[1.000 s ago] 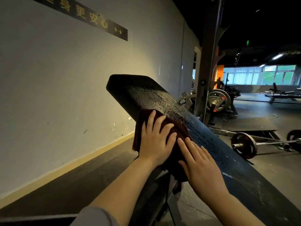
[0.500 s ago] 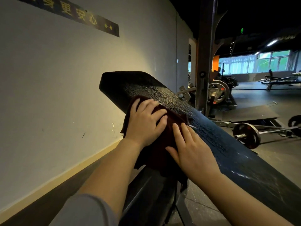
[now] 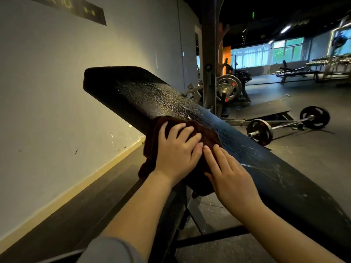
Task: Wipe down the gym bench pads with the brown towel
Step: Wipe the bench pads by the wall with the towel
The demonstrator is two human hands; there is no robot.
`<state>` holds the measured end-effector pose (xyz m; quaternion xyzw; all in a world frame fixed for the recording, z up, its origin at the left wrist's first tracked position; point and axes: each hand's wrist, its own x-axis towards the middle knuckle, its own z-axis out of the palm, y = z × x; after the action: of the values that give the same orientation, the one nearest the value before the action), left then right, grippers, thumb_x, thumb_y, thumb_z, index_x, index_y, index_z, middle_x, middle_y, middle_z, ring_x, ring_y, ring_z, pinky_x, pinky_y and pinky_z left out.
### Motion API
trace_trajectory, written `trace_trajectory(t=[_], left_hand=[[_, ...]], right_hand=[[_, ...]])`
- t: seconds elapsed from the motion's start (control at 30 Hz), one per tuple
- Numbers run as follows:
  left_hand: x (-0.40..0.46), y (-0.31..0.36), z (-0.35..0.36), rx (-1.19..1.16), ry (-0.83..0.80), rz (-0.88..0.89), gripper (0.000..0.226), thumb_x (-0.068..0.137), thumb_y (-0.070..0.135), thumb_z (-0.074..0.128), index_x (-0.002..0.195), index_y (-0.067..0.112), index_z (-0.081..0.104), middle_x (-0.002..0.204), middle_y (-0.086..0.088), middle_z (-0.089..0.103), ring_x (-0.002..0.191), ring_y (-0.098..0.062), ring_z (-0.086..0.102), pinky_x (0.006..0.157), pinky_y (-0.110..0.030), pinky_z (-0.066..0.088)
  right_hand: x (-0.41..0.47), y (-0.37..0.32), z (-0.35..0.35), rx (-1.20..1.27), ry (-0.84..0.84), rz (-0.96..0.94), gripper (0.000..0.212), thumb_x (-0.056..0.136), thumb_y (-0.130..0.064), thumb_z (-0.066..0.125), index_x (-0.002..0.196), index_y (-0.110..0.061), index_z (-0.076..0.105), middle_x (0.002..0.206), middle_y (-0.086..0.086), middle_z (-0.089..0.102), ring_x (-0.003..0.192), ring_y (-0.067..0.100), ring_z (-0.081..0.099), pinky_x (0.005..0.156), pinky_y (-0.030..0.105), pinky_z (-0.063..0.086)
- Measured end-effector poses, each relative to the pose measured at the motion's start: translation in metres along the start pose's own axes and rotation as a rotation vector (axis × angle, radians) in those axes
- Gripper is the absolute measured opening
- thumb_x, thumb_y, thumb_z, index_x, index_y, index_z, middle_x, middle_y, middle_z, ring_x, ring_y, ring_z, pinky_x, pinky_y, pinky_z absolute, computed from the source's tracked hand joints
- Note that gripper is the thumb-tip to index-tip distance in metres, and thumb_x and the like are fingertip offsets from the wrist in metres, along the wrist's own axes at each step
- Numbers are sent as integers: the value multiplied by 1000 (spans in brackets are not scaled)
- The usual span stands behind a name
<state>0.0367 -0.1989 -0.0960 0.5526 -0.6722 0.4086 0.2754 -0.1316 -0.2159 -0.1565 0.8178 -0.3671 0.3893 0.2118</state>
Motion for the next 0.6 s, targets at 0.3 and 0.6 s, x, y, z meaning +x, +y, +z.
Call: trace_trajectory(t=[0.3,0.6], left_hand=[[-34,103,33,-26,-71,246,38,95,47,47,113,24,72,119,-1,68,115,-25,57,106,-50,27],[-5,12,15,133,38,390,50,102,52,36,113,17,70,118,-11,68,113,-29,64,101,-42,34]], right_hand=[[-110,69,-33,-93,-224,171,57,103,-50,30,148,-16,34,135,18,58,118,34,62,93,46,52],[-49,28,-29,-27,-238,151,70,90,-50,49,146,-10,42,138,22,55,121,41,57,98,50,49]])
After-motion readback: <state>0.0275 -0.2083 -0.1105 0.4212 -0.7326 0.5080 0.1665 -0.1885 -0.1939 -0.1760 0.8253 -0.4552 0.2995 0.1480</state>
